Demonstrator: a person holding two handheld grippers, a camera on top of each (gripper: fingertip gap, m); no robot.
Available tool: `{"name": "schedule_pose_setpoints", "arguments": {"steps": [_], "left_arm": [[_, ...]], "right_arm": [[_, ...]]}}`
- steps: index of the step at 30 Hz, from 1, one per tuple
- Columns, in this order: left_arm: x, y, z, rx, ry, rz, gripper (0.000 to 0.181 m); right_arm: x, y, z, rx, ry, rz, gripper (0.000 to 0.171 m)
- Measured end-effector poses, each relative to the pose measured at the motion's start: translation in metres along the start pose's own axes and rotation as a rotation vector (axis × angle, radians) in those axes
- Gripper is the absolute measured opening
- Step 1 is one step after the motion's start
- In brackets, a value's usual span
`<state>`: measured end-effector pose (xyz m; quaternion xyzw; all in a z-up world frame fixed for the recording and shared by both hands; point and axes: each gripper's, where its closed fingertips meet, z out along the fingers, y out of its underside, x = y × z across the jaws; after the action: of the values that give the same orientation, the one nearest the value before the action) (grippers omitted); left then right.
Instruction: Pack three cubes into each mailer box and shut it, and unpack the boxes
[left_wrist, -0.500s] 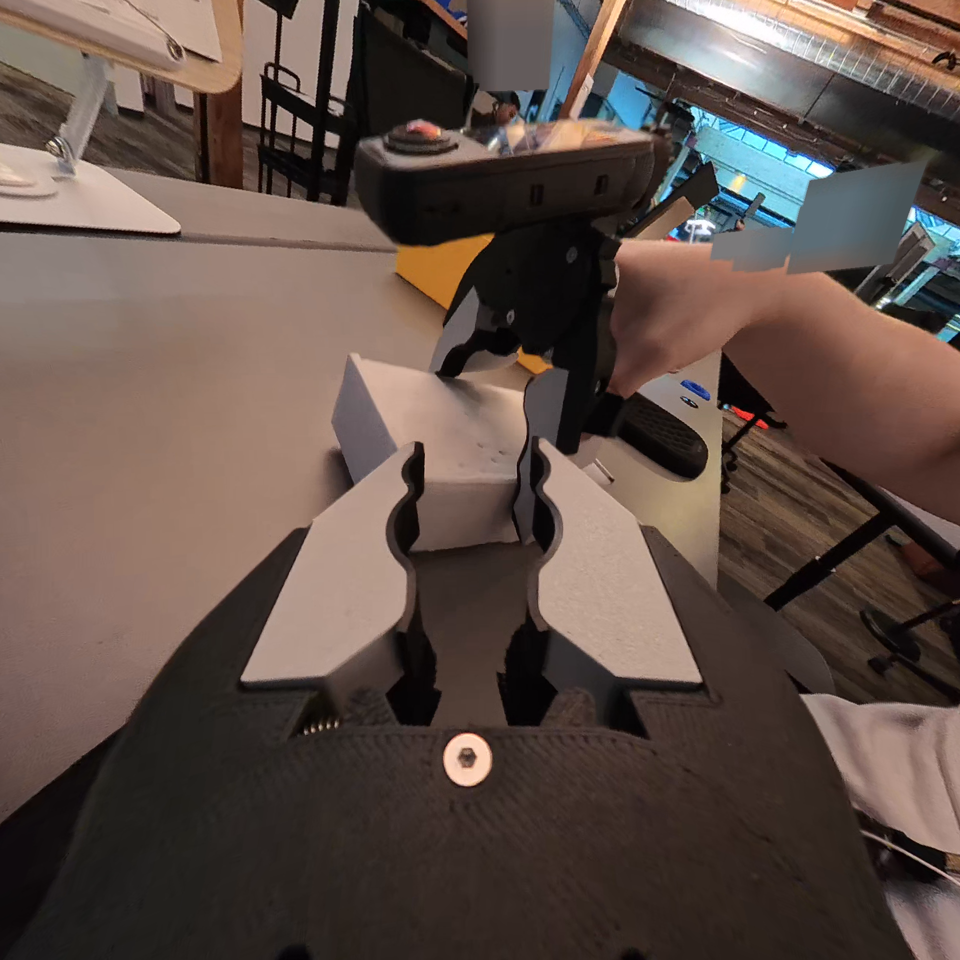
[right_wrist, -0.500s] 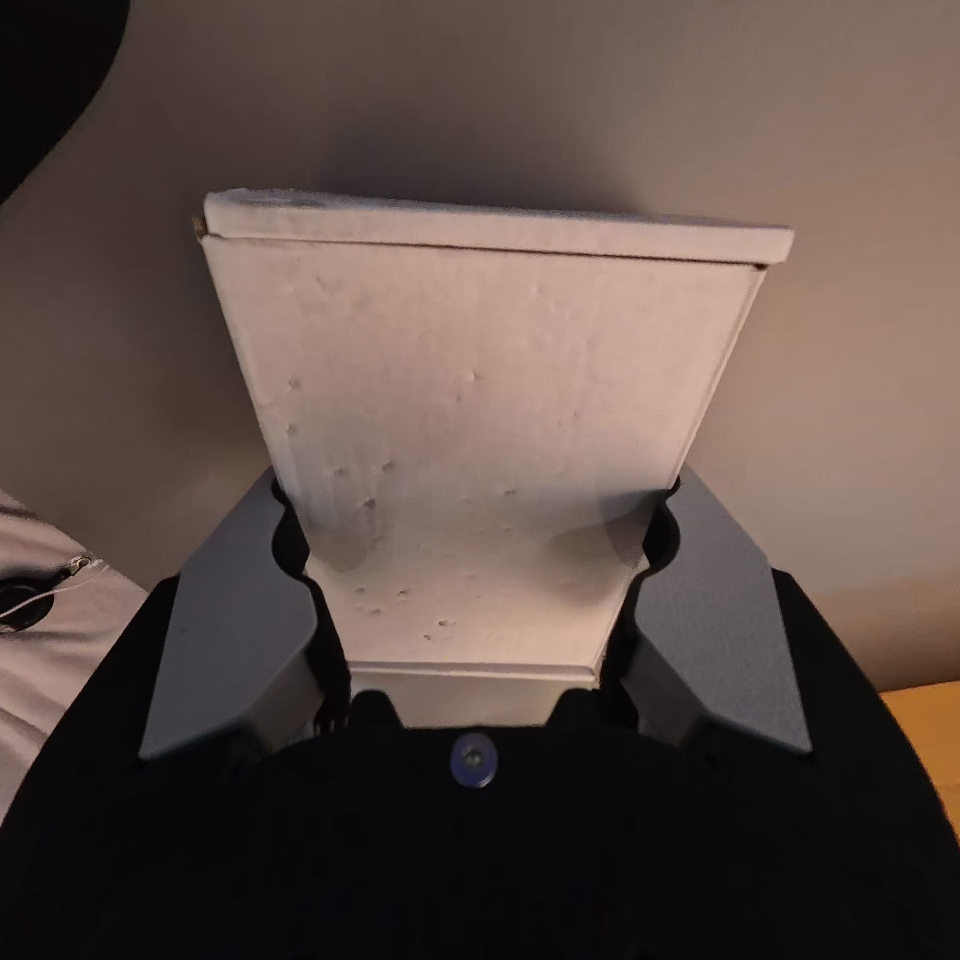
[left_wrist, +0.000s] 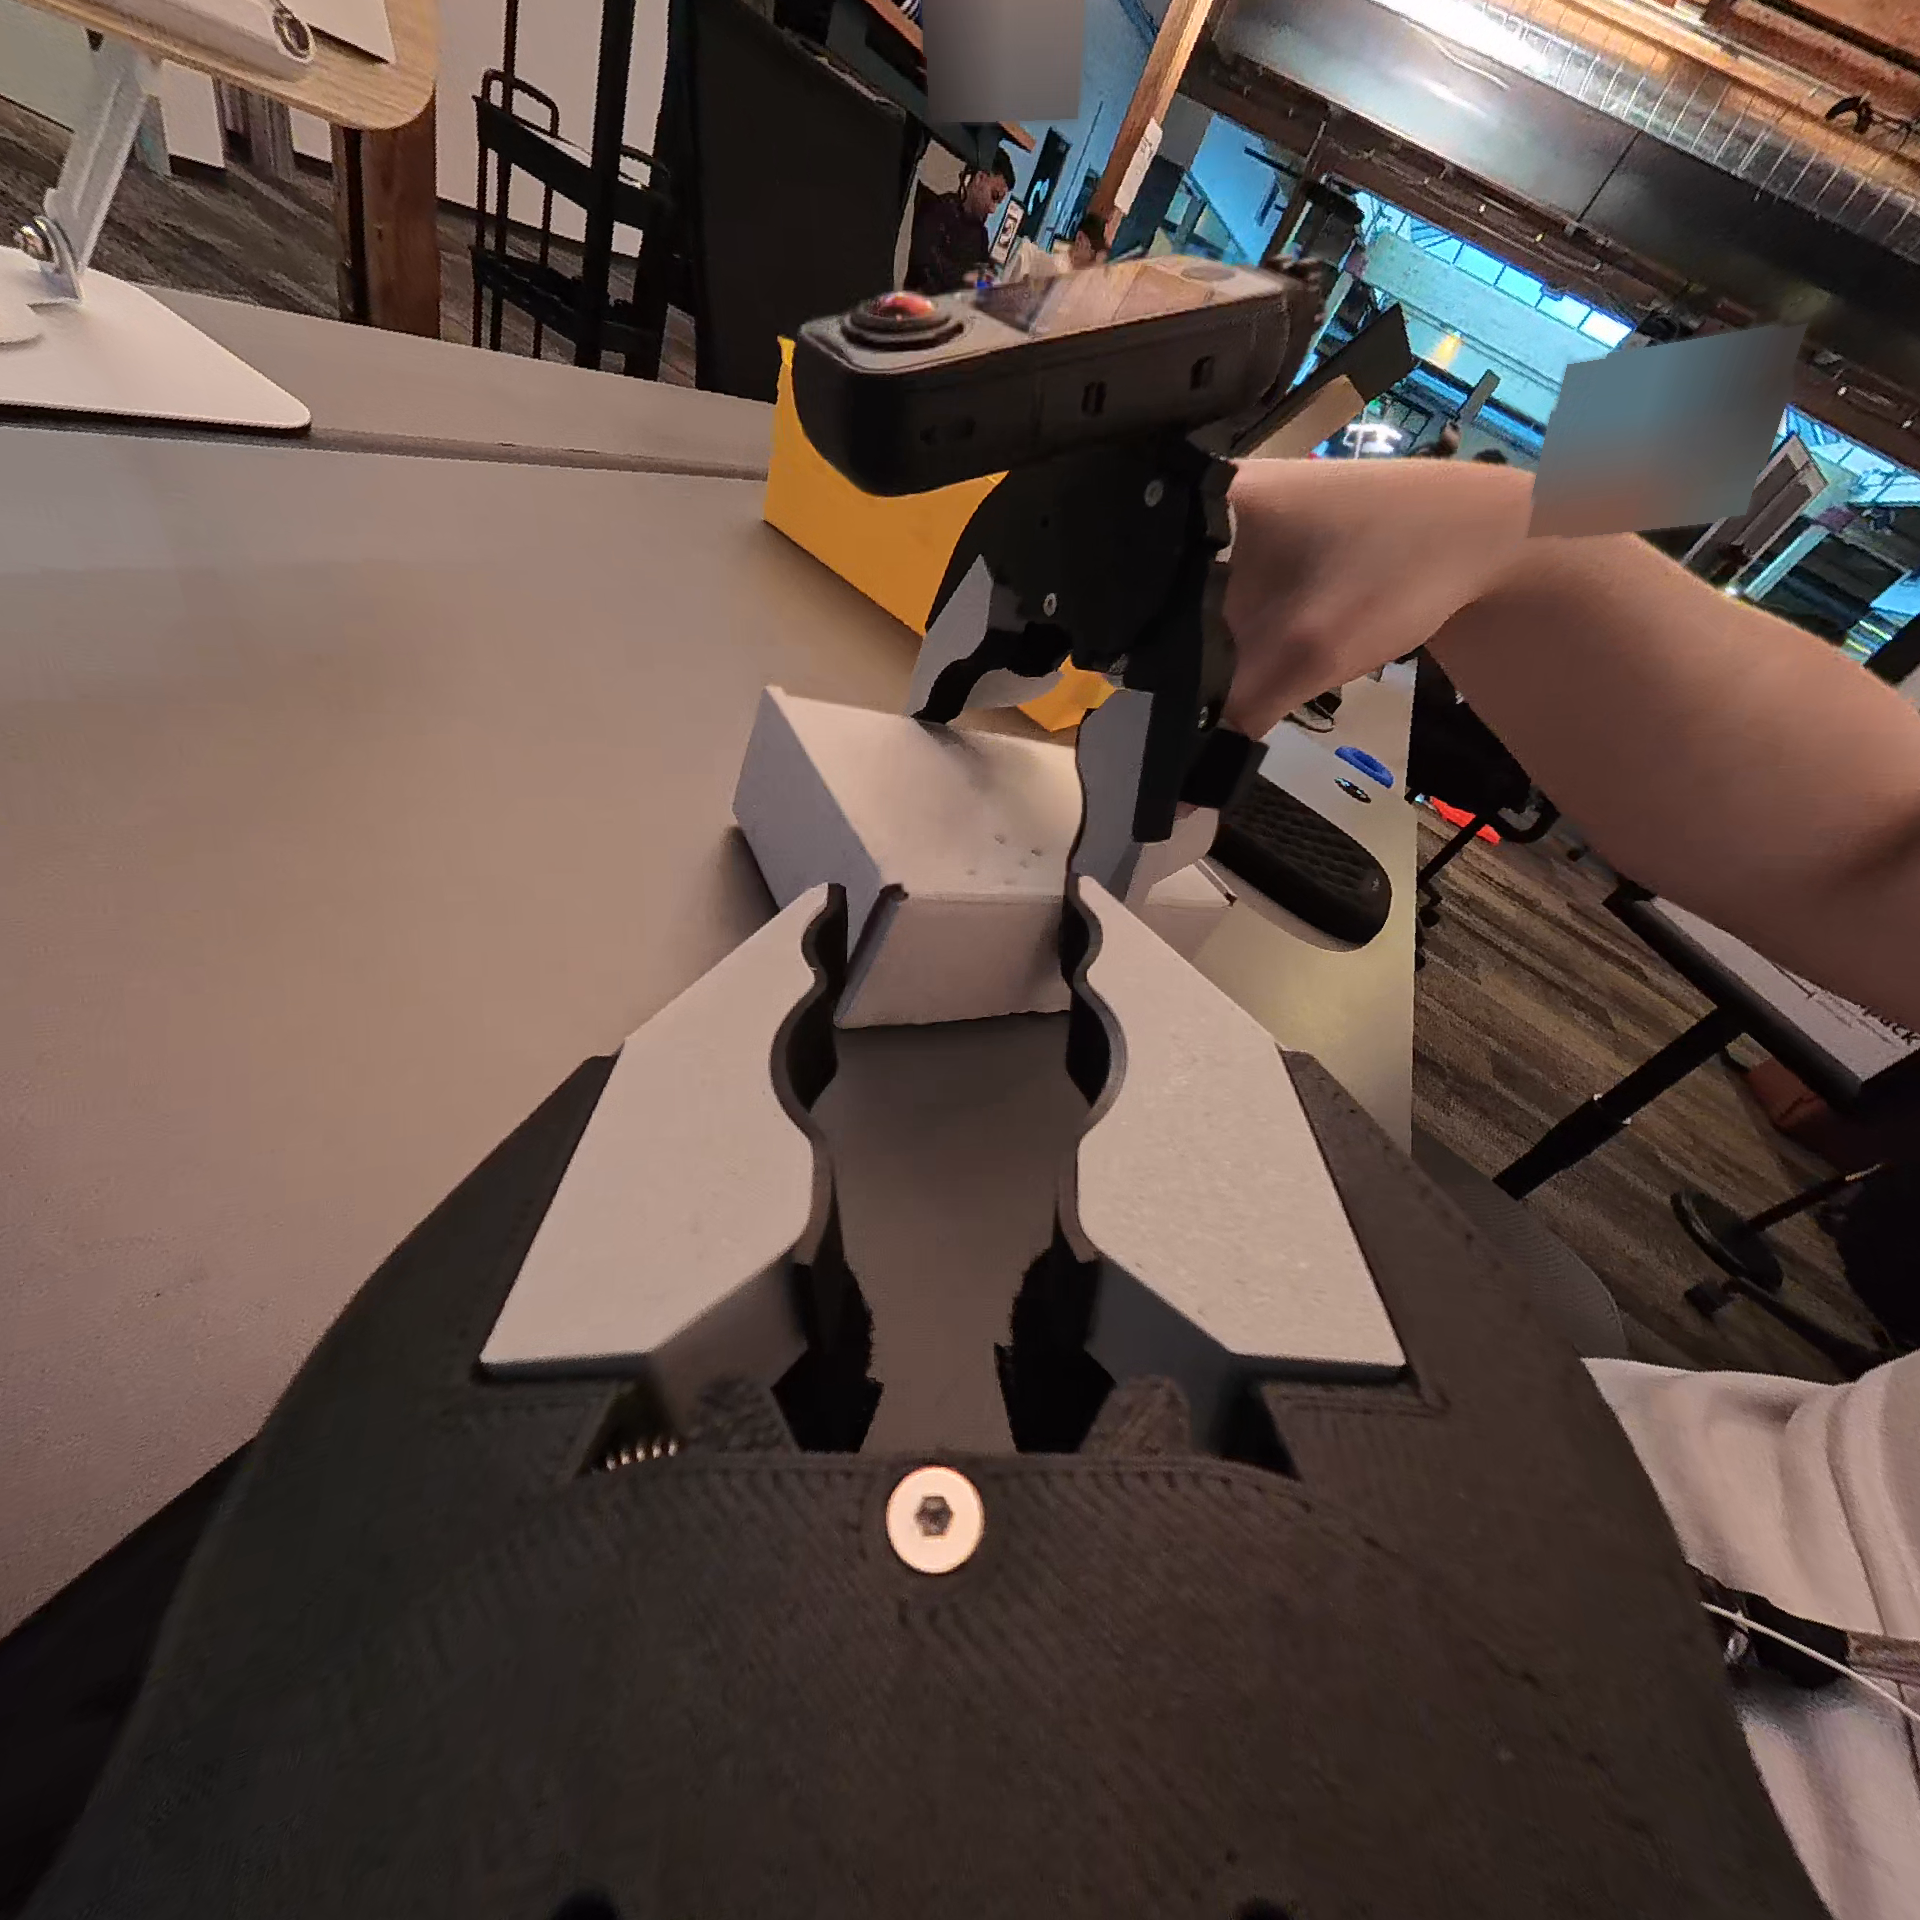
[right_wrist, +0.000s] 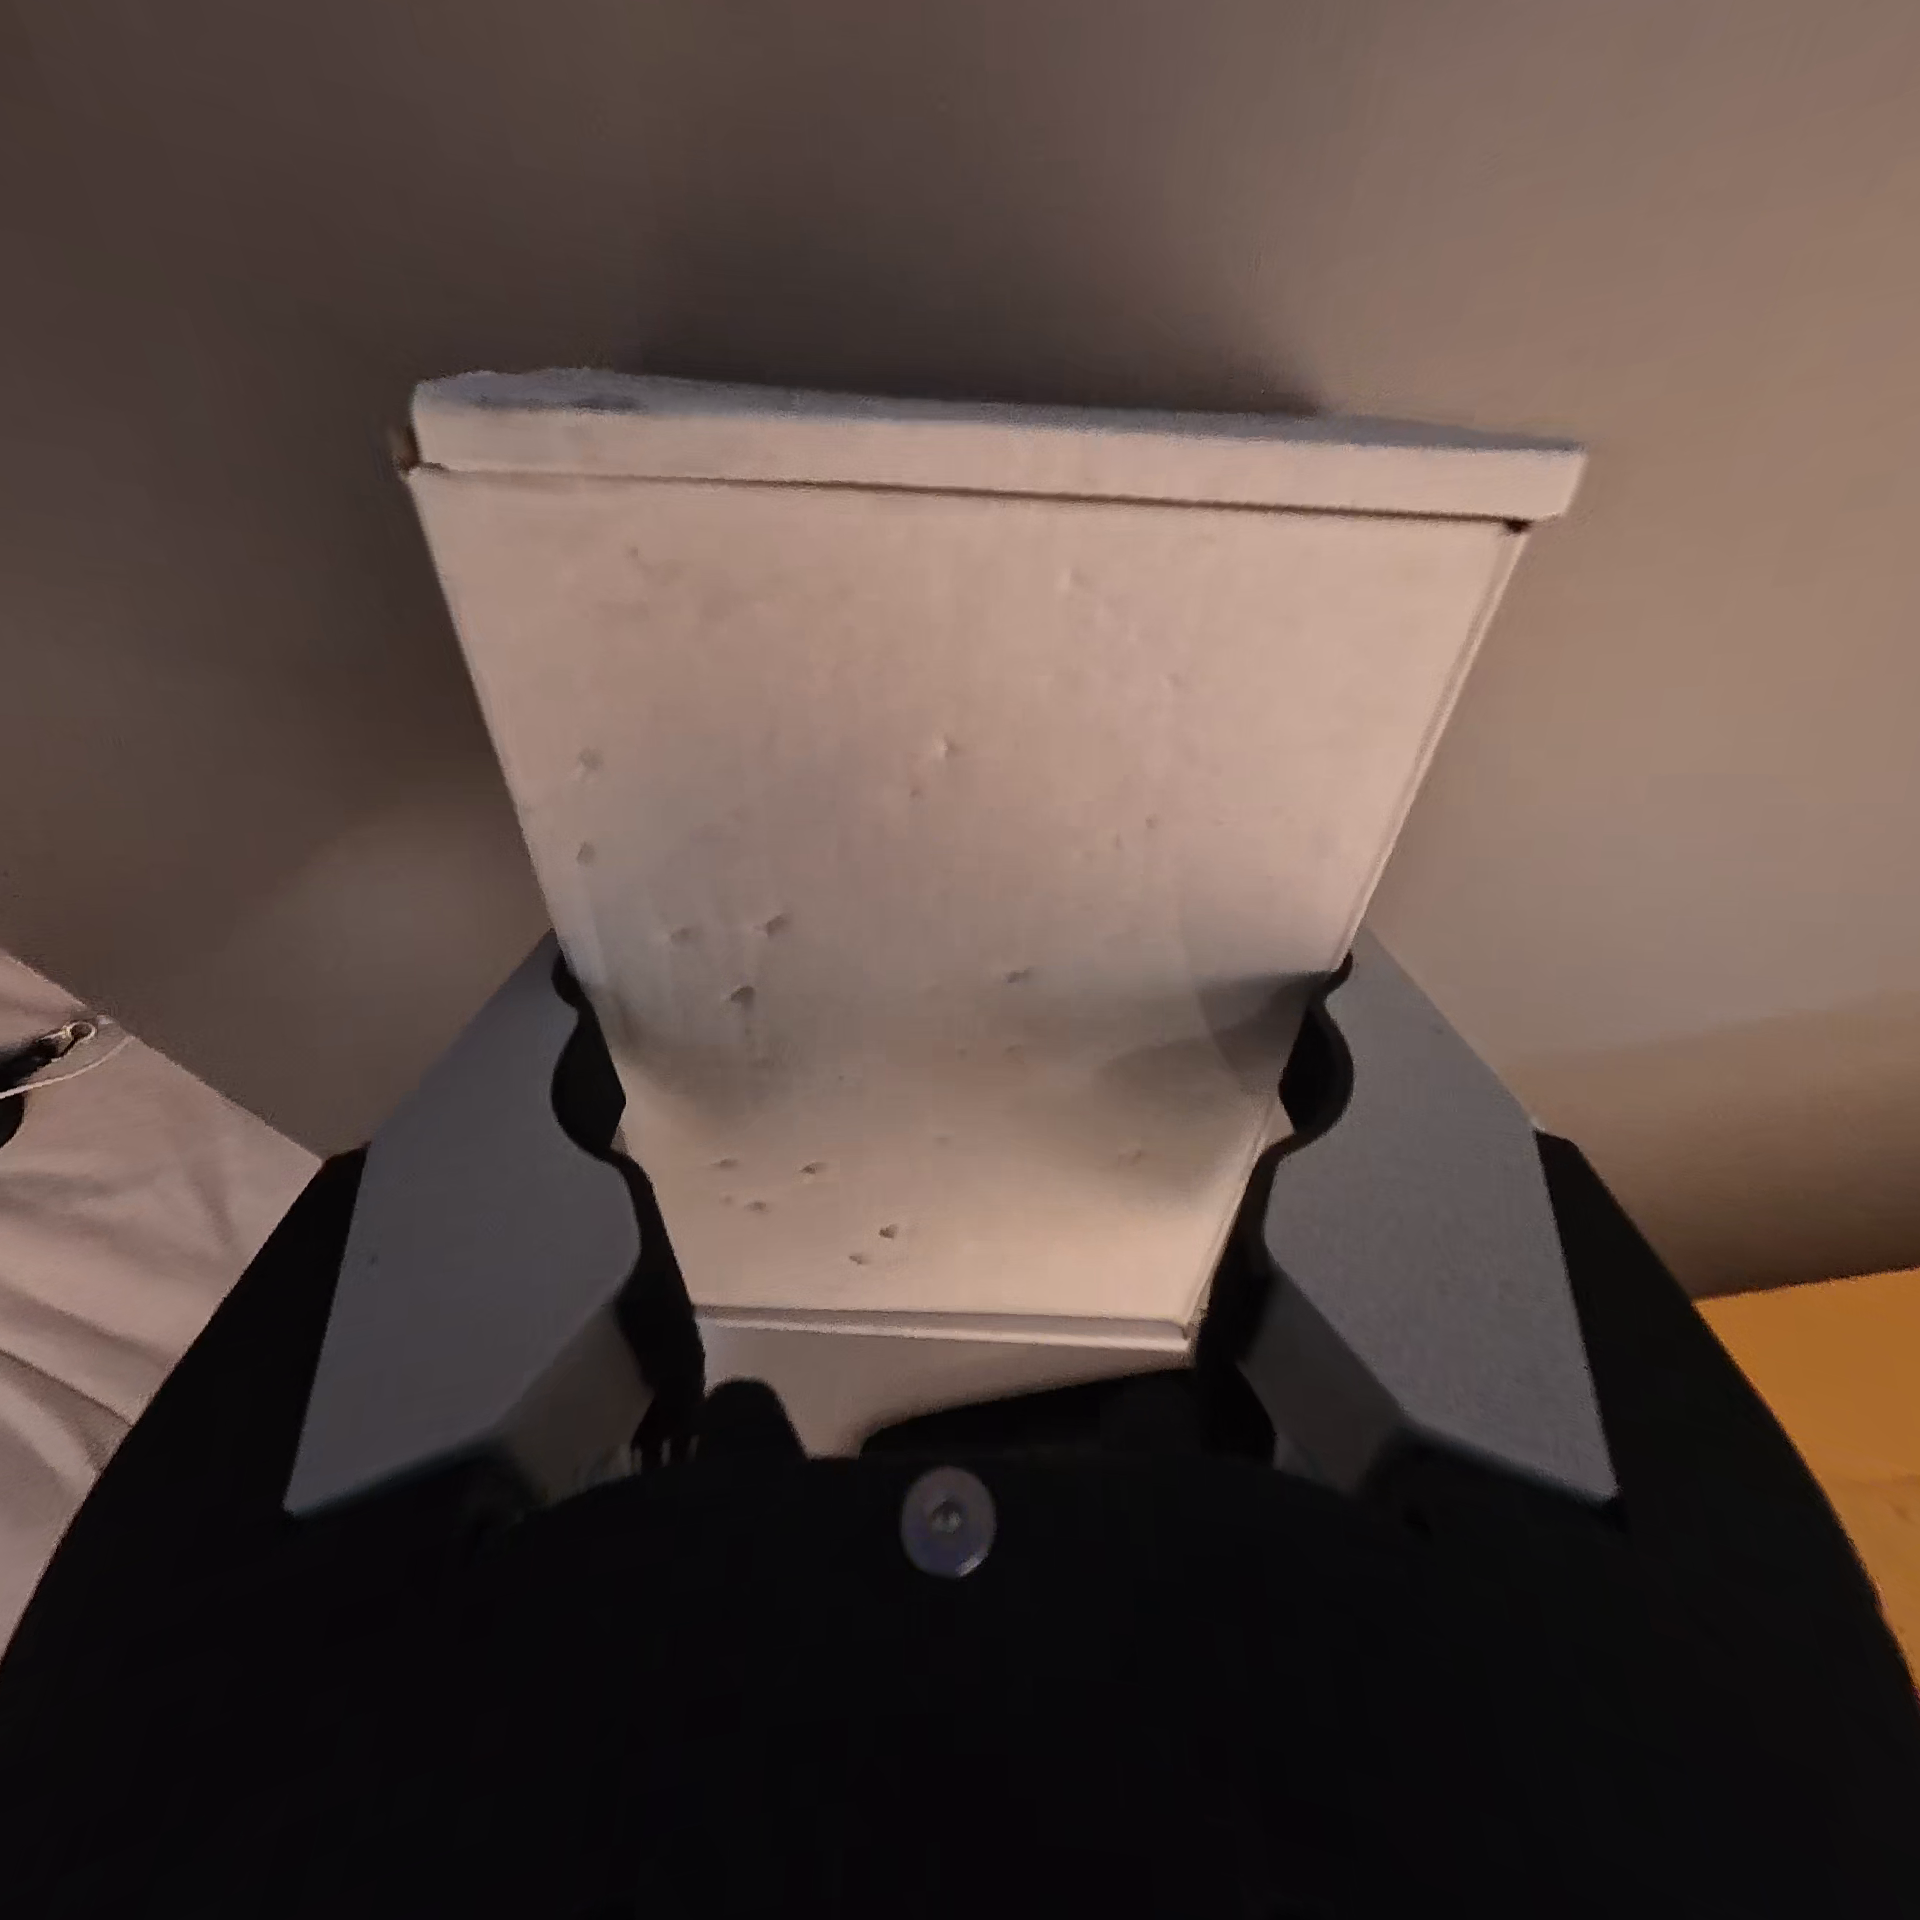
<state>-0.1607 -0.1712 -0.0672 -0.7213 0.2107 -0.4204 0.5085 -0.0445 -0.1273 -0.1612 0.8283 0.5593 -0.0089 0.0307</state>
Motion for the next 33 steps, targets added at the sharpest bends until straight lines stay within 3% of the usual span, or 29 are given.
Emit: {"name": "schedule_pose_setpoints", "arguments": {"steps": [4, 6, 8, 17, 33], "left_arm": [[0.0, 0.0, 0.0, 0.002, -0.001, 0.002, 0.039], [0.0, 0.0, 0.0, 0.002, 0.001, 0.001, 0.039], [0.0, 0.0, 0.0, -0.001, 0.002, 0.001, 0.039], [0.001, 0.002, 0.001, -0.009, 0.0, 0.007, 0.039], [0.002, 0.001, 0.0, -0.004, 0.003, 0.01, 0.039]], "right_arm": [[0.004, -0.007, 0.001, 0.064, 0.022, 0.008, 0.132], [0.009, -0.002, 0.003, 0.044, 0.066, 0.008, 0.151], [0.011, 0.009, 0.007, -0.008, 0.092, 0.0, 0.153], [0.008, 0.01, 0.011, -0.029, 0.085, -0.017, 0.147], [0.025, 0.022, -0.021, -0.043, 0.149, -0.068, 0.136]]}}
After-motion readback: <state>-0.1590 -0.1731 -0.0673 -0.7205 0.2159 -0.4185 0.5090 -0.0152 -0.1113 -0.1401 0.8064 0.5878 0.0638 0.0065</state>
